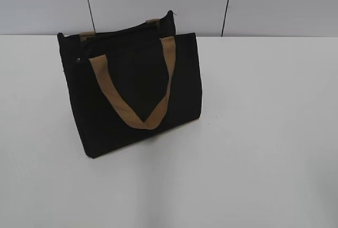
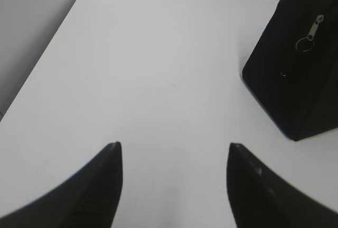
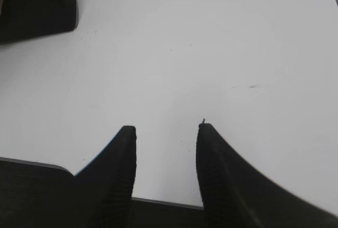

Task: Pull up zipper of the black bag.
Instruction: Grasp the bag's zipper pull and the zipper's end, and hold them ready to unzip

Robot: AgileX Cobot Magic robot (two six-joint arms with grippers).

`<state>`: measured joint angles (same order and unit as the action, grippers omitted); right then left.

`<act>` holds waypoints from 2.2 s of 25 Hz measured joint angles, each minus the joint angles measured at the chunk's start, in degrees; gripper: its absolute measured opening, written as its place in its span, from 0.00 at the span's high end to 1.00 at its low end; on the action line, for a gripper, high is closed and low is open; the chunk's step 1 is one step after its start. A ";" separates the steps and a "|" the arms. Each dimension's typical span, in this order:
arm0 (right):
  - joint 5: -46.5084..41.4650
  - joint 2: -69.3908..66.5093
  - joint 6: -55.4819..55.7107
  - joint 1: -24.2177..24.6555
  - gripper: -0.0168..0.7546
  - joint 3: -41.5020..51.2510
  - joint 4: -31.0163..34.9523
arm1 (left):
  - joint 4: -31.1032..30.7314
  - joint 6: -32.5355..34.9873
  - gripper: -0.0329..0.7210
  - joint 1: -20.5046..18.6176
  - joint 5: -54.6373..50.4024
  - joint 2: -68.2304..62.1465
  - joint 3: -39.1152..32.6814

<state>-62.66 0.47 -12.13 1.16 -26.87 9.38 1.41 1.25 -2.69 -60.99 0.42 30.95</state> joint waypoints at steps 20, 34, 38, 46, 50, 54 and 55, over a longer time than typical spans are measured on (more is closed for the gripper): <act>0.00 0.00 0.00 0.00 0.60 0.00 0.00 | 0.00 0.00 0.34 0.00 0.00 0.00 0.00; 0.00 0.00 0.00 0.00 0.60 0.00 0.87 | 0.00 0.00 0.34 0.00 0.00 -0.12 0.00; 0.06 0.00 0.06 0.00 0.60 0.00 2.25 | 0.30 0.00 0.34 0.00 0.13 -6.74 0.11; 0.02 -1.95 0.06 0.07 0.60 -0.27 3.20 | 8.55 10.74 0.34 0.00 15.44 -29.53 3.91; 0.08 -9.65 -0.95 0.07 0.60 -2.96 4.47 | 20.26 27.37 0.34 0.00 25.26 -42.47 4.02; 0.77 -17.55 -2.91 0.07 0.60 -7.23 4.88 | 37.25 50.02 0.34 0.00 34.99 -54.68 4.02; 0.97 -19.69 -3.12 0.07 0.60 -8.27 5.00 | 42.68 55.37 0.34 0.00 36.33 -57.25 4.02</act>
<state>-61.68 -19.22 -15.24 1.23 -35.14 14.38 44.10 56.63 -2.69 -24.66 -56.83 34.97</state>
